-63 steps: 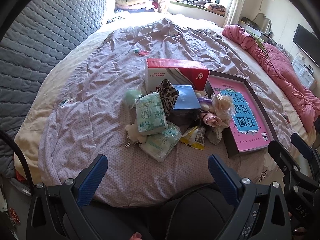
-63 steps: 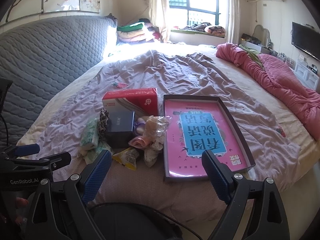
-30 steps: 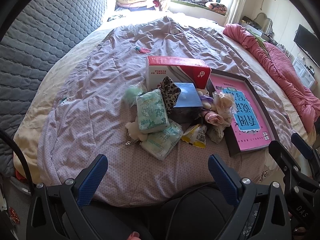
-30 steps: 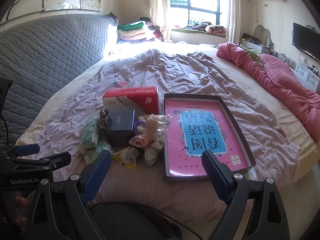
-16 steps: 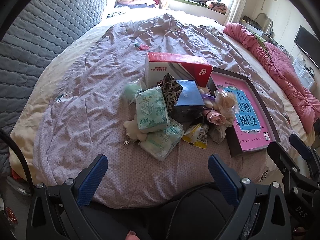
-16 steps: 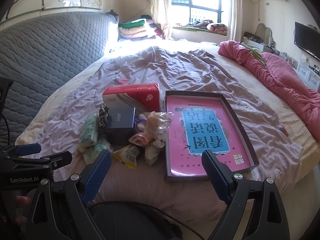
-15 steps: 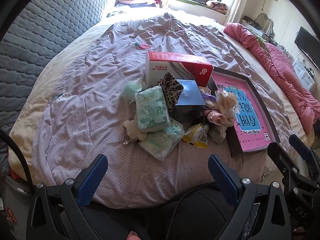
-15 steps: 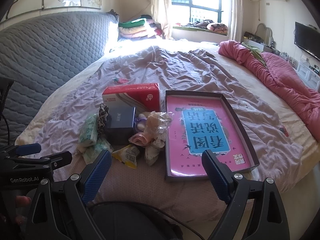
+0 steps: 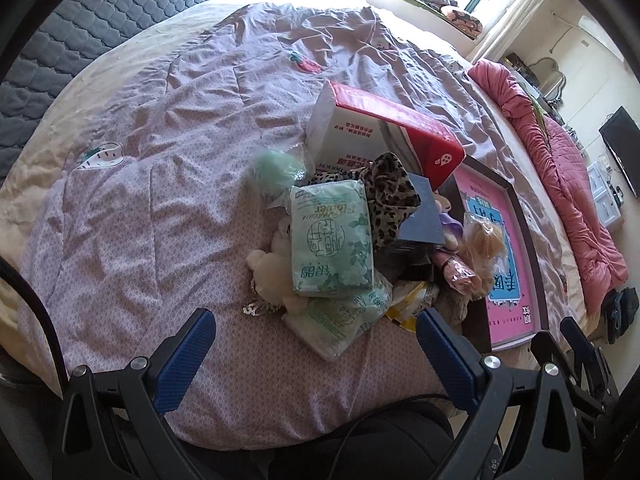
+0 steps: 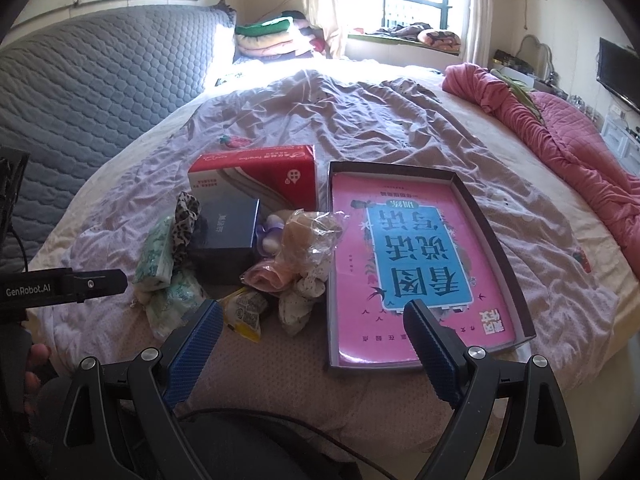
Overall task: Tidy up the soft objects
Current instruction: 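Reach the left gripper to the green-wrapped tissue pack and close on it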
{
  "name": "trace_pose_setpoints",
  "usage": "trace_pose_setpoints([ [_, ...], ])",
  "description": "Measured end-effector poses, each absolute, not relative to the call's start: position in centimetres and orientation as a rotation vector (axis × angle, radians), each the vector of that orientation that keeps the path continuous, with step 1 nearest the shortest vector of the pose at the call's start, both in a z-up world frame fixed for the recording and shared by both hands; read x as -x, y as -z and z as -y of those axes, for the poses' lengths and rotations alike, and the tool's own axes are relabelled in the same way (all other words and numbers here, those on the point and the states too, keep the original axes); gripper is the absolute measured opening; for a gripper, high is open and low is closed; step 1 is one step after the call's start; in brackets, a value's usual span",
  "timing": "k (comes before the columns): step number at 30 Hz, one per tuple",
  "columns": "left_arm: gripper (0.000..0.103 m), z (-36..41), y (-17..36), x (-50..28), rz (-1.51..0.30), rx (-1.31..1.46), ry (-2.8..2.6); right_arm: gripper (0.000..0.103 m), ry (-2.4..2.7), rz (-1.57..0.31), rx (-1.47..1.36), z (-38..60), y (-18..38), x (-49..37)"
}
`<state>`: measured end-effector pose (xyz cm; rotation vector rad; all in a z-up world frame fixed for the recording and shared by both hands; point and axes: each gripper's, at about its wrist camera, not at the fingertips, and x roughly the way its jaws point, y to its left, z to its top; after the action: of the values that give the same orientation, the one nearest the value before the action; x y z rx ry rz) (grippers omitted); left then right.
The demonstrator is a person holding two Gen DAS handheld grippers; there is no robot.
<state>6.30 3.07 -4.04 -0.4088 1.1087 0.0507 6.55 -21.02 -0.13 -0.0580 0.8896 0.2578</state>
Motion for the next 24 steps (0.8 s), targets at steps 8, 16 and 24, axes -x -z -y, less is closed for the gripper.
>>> trace_pose_setpoints([
  [8, 0.096, -3.1, 5.4, -9.5, -1.121, 0.421, -0.045, 0.092, -0.233, -0.926, 0.022, 21.9, 1.6, -10.7],
  [16, 0.090, -3.3, 6.3, -10.7, -1.130, 0.440, -0.021, 0.092, -0.255, -0.962, 0.007, 20.8, 3.5, -14.9],
  [24, 0.083, -3.3, 7.2, -11.4, -1.148, 0.441, -0.008, 0.092, -0.269, -1.002, 0.016, 19.3, 5.1, -17.3],
])
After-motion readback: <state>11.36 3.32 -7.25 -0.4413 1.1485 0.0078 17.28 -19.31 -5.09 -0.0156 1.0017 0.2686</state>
